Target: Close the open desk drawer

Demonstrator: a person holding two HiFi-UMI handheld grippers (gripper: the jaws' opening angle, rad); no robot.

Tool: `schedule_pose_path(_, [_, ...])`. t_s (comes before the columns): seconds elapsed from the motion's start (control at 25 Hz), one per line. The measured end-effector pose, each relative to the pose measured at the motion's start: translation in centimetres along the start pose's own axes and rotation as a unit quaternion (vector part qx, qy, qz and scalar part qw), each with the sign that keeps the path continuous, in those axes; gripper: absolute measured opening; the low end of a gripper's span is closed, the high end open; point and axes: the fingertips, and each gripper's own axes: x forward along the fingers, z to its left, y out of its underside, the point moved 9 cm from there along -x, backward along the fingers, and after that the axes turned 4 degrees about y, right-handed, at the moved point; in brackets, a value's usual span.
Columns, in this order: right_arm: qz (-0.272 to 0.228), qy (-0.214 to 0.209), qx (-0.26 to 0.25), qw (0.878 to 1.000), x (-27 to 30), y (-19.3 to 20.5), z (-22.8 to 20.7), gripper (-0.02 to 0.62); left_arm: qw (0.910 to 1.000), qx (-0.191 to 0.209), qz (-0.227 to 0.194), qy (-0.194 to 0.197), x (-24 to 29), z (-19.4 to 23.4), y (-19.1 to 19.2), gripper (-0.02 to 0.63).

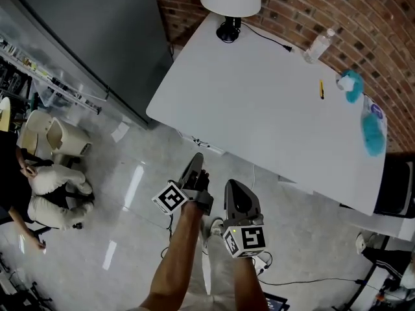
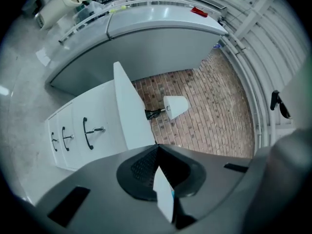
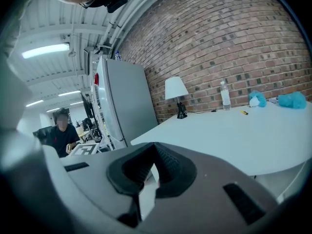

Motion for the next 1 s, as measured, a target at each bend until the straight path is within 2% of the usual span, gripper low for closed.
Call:
schedule_pose_path(0.2, [-0.016, -0.005, -0.001, 1.000, -1.1, -2.7, 0.9, 0.002, 0.9984, 0.025, -0.001, 0.051, -0.5, -4.6, -0.8, 0.006])
schedule_pose_path(0.6, [-0.038, -0.019, -0.006, 0.999, -2.4, -7.8, 2.7, 0.002, 0.9912, 0.117, 0.025, 0.056, -2.4, -12.5, -2.7, 0.006])
schedule_pose_path(0.84, [-0.058, -0.026, -0.016, 0.998, -3.1, -11.3, 3.5, 0.002, 0.9808, 0.186, 0.031, 0.049, -3.9, -17.2, -4.0, 0.005])
schedule_pose_path(1.0, [-0.069, -0.030, -0.024, 0.997, -4.1, -13.5, 4.2, 0.002, 0.9681, 0.244, 0.039, 0.042, -4.8, -20.9, -4.6, 0.005])
